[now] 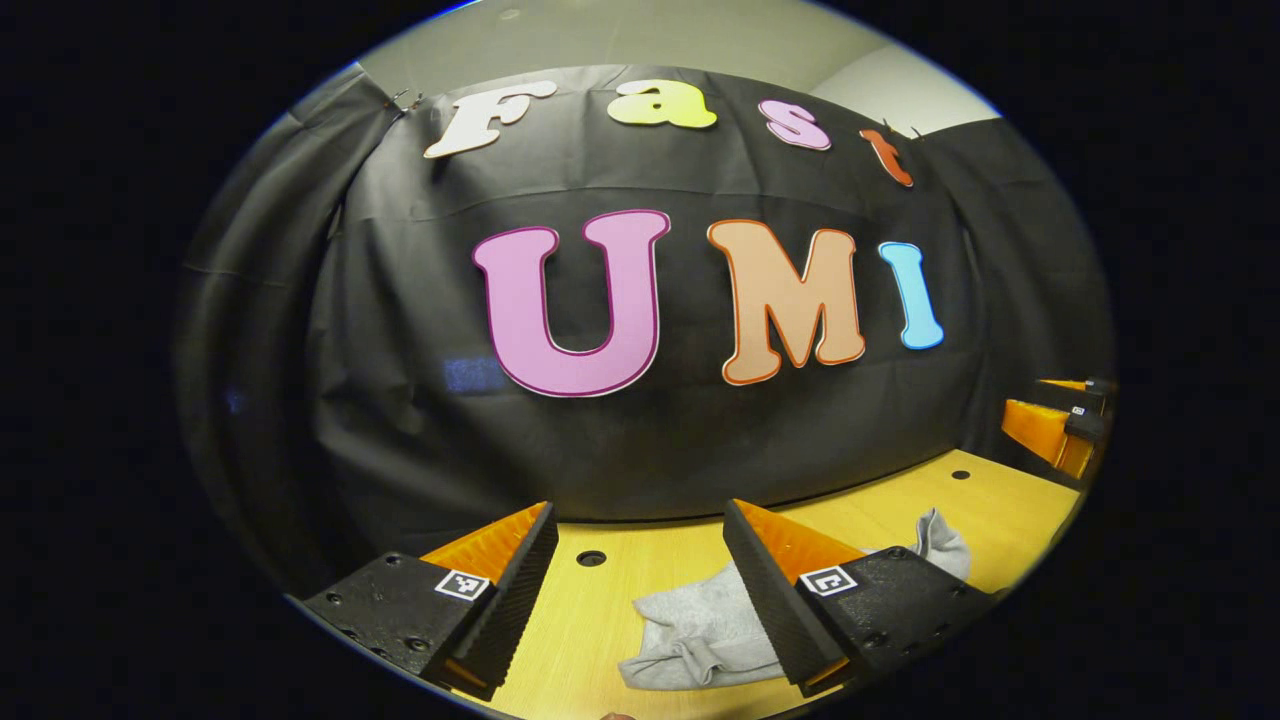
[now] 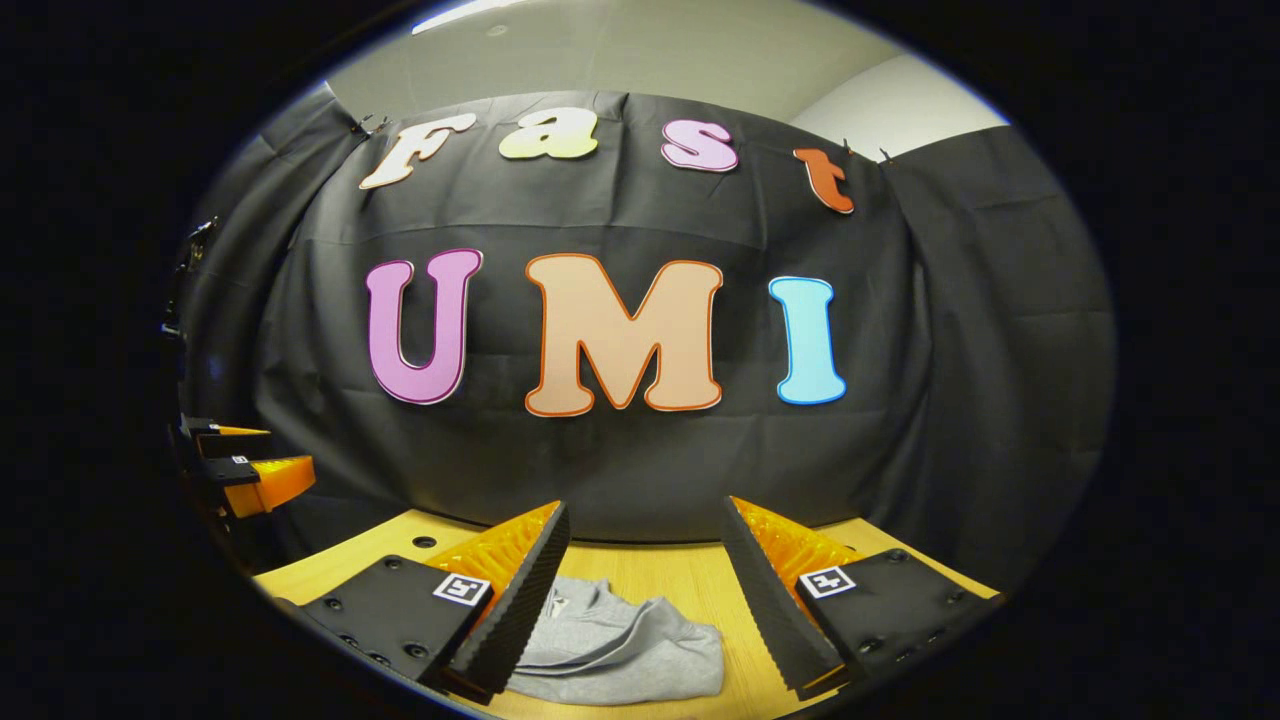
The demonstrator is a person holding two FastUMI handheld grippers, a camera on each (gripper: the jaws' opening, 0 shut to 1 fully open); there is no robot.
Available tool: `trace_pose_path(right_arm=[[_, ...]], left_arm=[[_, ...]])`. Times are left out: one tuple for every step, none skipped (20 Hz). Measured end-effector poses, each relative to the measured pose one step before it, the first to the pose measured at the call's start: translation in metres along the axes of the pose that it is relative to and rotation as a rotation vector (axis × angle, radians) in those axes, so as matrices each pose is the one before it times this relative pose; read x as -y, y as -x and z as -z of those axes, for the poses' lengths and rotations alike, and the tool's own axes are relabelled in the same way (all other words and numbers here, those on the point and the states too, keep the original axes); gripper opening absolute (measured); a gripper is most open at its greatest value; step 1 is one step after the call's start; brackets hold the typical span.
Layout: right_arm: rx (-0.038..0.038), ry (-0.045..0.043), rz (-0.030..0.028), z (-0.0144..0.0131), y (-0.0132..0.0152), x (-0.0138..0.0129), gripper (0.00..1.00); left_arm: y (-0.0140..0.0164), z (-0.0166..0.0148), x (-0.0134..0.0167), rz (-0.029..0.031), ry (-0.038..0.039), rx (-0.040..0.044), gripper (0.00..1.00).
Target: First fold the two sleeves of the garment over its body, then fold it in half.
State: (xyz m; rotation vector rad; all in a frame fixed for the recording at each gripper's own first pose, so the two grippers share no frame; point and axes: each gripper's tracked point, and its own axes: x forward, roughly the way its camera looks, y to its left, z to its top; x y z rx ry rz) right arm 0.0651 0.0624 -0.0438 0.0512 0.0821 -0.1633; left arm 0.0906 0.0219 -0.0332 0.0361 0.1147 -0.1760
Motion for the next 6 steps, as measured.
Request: trace_pose_path(right_arm=[[-0.00085, 0.00245, -0.00434, -0.00015, 0.00218, -0.00028, 0.93], [-0.00061, 0.00388, -0.00192, 0.00022, 0.00111, 0.00073, 0.96], [-0.00025, 0.00442, 0.00145, -0.00074, 0.00156, 0.00179, 0.96], [0.00093, 0.00157, -0.00039, -0.00068, 0.00031, 0.00116, 0.99], [0.00092, 0.00106, -0.00001, -0.00102, 0.00086, 0.00061, 0.96], [0.00142, 0.00189, -0.00154, -0.00005, 0.00125, 0.00020, 0.99]], left_arm=[[-0.00079, -0.00147, 0.00175, 0.00441, -0.00346, 0.00347, 0.96], [-0.00141, -0.00172, 0.00427, 0.00561, 0.00080, 0.00082, 0.96], [-0.00013, -0.00070, 0.00346, 0.00518, 0.00123, 0.00012, 0.96], [-0.00033, 0.00090, 0.00395, 0.00794, 0.00358, -0.00063, 0.96], [-0.00006, -0.00080, 0.00288, 0.00622, 0.00337, -0.00143, 0.96], [-0.00012, 0.00155, 0.00242, 0.00379, 0.00137, -0.00230, 0.96]])
